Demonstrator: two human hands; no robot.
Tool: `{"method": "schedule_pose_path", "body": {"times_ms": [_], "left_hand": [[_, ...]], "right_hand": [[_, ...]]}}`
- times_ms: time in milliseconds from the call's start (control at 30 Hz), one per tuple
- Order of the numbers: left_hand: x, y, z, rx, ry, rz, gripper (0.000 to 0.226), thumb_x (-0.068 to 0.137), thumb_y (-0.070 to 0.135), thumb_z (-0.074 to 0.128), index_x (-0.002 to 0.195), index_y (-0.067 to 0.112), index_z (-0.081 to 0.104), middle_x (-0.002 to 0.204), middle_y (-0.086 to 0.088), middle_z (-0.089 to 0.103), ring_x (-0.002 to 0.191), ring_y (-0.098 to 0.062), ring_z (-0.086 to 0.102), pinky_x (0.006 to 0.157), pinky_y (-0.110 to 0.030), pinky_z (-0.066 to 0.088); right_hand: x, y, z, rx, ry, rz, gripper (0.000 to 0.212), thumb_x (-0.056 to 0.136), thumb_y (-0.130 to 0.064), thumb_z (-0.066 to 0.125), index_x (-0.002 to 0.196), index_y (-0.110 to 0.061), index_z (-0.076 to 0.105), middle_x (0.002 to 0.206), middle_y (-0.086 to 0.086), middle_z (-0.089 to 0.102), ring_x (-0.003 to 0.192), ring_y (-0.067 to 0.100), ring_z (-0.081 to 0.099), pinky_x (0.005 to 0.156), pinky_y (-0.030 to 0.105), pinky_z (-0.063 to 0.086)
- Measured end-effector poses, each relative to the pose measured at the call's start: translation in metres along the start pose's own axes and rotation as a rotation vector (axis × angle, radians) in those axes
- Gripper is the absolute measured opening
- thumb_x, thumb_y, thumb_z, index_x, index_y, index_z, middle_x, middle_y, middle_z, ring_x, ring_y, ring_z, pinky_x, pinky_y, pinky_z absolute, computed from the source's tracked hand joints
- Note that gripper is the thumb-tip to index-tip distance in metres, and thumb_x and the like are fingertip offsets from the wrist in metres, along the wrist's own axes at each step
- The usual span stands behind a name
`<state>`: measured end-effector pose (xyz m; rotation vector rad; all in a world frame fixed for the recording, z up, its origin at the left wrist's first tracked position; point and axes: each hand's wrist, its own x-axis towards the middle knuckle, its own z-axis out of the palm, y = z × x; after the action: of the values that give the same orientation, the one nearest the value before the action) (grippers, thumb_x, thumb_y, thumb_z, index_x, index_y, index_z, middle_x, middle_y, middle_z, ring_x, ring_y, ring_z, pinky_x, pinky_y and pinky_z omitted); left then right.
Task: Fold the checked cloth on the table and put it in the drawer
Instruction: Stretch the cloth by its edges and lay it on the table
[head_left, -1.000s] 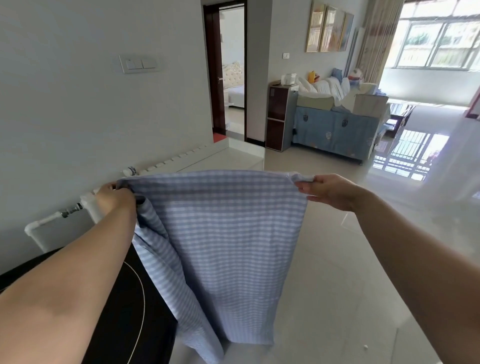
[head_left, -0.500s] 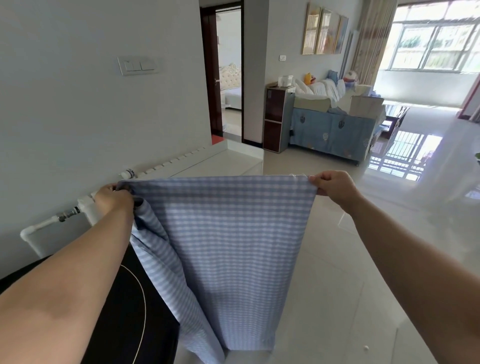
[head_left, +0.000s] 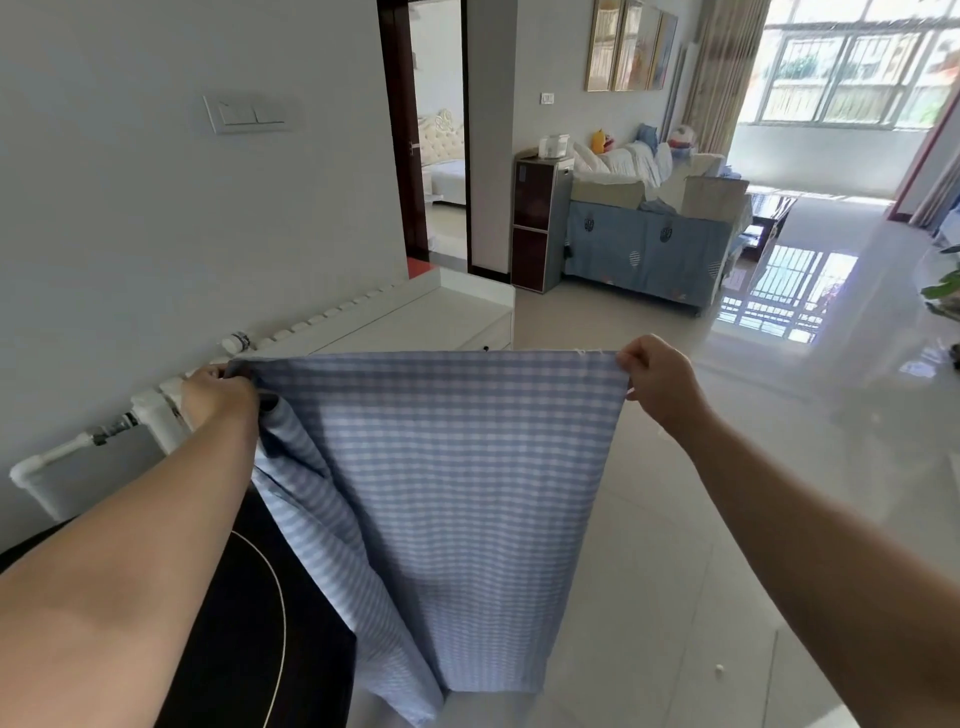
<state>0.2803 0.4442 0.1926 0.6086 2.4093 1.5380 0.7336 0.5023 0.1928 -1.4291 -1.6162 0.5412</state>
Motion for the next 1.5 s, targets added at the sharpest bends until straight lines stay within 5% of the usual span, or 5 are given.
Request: {"method": "schedule_pose_path", "body": {"times_ms": [400, 767, 867, 1133, 1500], "left_hand": [[-0.011, 0.057, 0.062, -0.181, -0.301, -0.071, 0.054, 0.086, 0.024, 0.061, 0.135, 0.007, 0.045, 0.133, -0.014, 0.055, 0.116, -0.032, 0.058, 0.089, -0.037, 0.052], [-0.135, 0.084, 0.088, -0.573, -0.525, 0.191, 0.045, 0.094, 0.039, 0.055, 0.131, 0.016, 0.045, 0.111, 0.001, 0.061, 0.072, -0.008, 0.058, 0.048, -0.015, 0.048], [-0.149, 0.073, 0.084, -0.621, -0.557, 0.186, 0.043, 0.094, 0.044, 0.051, 0.13, 0.02, 0.048, 0.128, 0.001, 0.059, 0.114, -0.016, 0.057, 0.079, -0.027, 0.055], [-0.172, 0.053, 0.069, -0.544, -0.549, 0.16, 0.039, 0.099, 0.046, 0.037, 0.08, 0.022, 0.061, 0.077, 0.004, 0.06, 0.076, -0.011, 0.056, 0.08, -0.029, 0.045], [-0.195, 0.041, 0.053, -0.535, -0.614, 0.322, 0.047, 0.103, 0.043, 0.018, 0.103, 0.011, 0.053, 0.086, 0.002, 0.051, 0.08, -0.008, 0.05, 0.08, -0.019, 0.043]], "right_hand": [[-0.003, -0.02, 0.019, -0.095, -0.037, 0.38, 0.013, 0.09, -0.009, 0.043, 0.098, -0.003, 0.051, 0.098, 0.019, 0.059, 0.075, 0.03, 0.061, 0.059, 0.043, 0.059], [-0.086, -0.11, 0.054, 0.023, -0.574, -0.181, 0.025, 0.093, -0.013, 0.05, 0.108, -0.025, 0.067, 0.078, 0.0, 0.07, 0.07, 0.009, 0.065, 0.069, 0.017, 0.054], [-0.089, -0.115, 0.062, -0.062, -0.497, -0.298, 0.028, 0.093, -0.014, 0.048, 0.106, -0.029, 0.068, 0.082, -0.009, 0.069, 0.068, 0.007, 0.061, 0.065, 0.018, 0.049], [-0.098, -0.124, 0.066, -0.301, -0.783, -0.374, 0.028, 0.093, -0.013, 0.049, 0.112, -0.025, 0.066, 0.115, -0.009, 0.063, 0.1, 0.01, 0.058, 0.088, 0.026, 0.047], [-0.115, -0.112, 0.077, -0.275, -0.264, -0.51, 0.016, 0.085, -0.022, 0.058, 0.083, -0.027, 0.072, 0.084, -0.006, 0.07, 0.086, 0.018, 0.057, 0.075, 0.036, 0.049]]}}
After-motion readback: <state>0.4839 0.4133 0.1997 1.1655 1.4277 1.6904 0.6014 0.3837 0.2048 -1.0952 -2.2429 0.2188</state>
